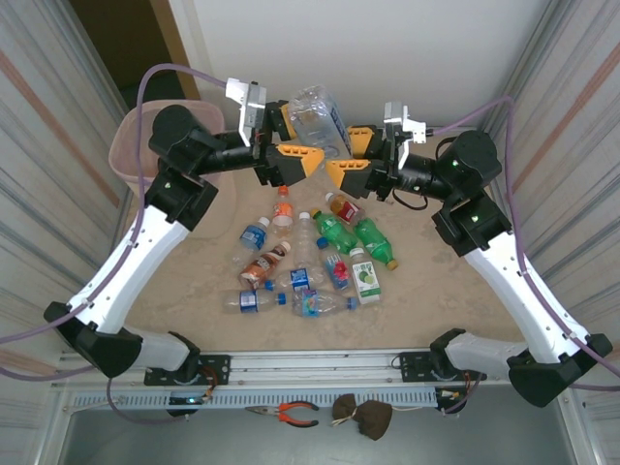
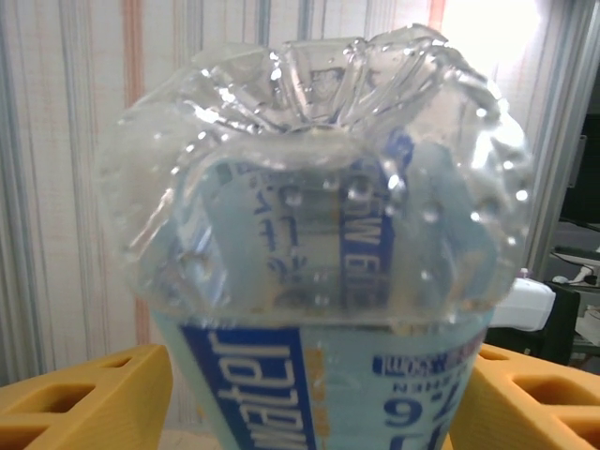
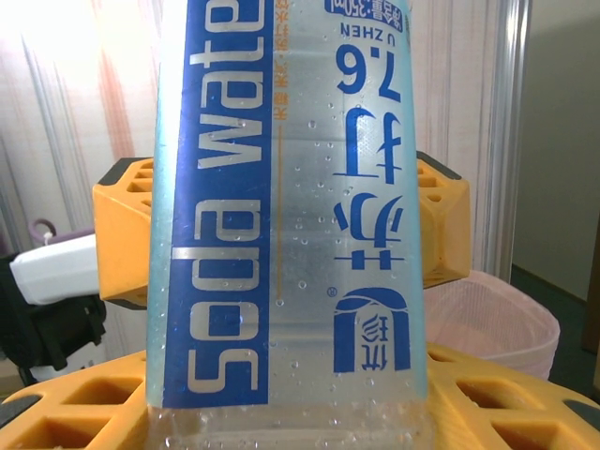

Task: Put the plastic bottles in the bin

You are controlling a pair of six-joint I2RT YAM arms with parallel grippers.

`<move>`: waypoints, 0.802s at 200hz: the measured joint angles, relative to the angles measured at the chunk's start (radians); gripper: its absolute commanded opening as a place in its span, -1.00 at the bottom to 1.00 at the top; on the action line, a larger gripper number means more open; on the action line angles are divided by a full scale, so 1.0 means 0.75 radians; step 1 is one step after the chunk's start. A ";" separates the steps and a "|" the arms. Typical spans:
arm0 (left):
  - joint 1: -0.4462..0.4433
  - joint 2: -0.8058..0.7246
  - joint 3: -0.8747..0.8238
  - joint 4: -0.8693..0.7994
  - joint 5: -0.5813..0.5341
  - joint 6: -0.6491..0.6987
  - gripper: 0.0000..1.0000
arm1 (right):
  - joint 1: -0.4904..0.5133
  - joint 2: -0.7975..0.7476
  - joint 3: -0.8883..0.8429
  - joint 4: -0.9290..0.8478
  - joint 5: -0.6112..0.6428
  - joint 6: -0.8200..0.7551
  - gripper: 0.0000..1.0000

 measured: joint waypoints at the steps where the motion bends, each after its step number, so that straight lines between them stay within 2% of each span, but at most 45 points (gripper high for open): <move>1: -0.001 0.001 0.002 0.002 0.003 0.000 0.40 | 0.001 -0.001 0.000 0.000 -0.001 0.000 0.08; 92: -0.042 0.025 0.043 0.010 0.048 0.017 -0.08 | 0.015 -0.001 0.000 0.025 -0.020 0.010 0.08; 115: -0.042 0.025 0.046 0.005 0.044 0.025 -0.11 | 0.015 -0.001 0.000 0.027 -0.020 0.010 0.11; 130: -0.042 0.025 0.051 -0.002 0.043 0.034 -0.09 | 0.017 -0.001 0.000 0.028 -0.020 0.011 0.19; 144: -0.042 0.025 0.058 -0.021 0.043 0.048 -0.09 | 0.021 -0.001 0.000 0.027 -0.018 0.019 0.39; 160: -0.042 0.025 0.075 -0.065 0.040 0.077 -0.08 | 0.022 -0.002 0.000 0.021 -0.007 0.015 0.51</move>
